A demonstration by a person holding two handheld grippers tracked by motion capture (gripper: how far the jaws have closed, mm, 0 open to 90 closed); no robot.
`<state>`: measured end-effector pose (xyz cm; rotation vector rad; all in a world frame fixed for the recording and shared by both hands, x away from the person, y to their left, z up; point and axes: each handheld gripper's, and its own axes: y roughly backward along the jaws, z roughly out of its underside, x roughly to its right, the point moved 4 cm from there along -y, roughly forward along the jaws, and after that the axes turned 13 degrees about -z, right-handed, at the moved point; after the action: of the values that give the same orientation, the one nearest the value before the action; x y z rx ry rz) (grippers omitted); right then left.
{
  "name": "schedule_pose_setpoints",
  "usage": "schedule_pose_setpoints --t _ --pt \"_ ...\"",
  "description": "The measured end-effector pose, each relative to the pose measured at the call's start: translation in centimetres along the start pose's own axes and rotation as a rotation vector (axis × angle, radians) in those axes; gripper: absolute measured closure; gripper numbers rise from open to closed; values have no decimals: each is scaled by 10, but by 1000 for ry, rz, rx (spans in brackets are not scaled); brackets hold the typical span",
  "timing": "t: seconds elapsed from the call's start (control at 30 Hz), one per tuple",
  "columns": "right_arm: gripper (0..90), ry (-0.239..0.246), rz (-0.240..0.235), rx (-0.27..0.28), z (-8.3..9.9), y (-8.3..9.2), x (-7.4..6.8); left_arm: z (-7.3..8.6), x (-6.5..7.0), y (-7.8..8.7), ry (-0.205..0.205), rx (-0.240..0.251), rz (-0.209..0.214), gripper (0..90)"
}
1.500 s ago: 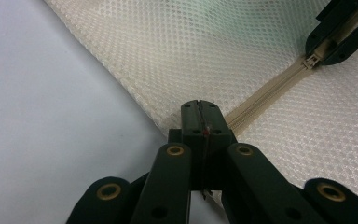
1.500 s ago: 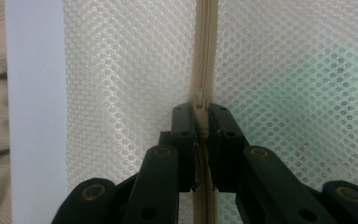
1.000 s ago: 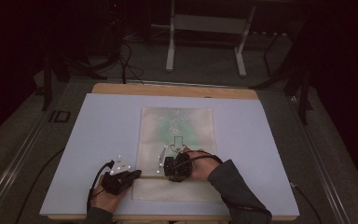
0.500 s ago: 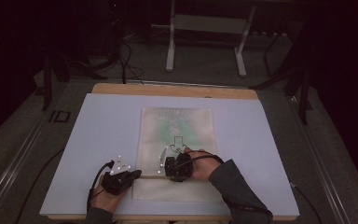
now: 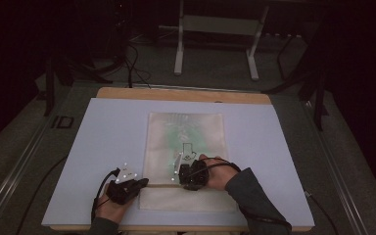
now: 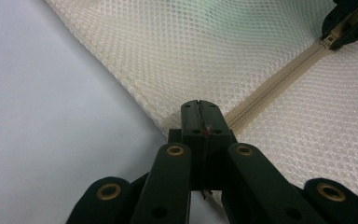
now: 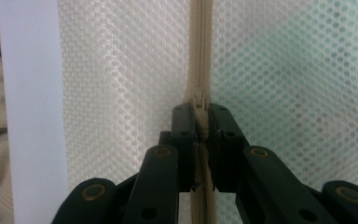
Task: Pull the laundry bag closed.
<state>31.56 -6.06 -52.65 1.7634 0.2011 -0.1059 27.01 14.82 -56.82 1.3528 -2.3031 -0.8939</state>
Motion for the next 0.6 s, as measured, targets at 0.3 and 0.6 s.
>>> schedule_pose_setpoints --t 0.3,0.6 --pt "822 2 5 1 4 3 -1 0 0 0 2 1 3 896" --pt "822 -15 12 0 10 6 -2 0 0 0 5 0 5 896"
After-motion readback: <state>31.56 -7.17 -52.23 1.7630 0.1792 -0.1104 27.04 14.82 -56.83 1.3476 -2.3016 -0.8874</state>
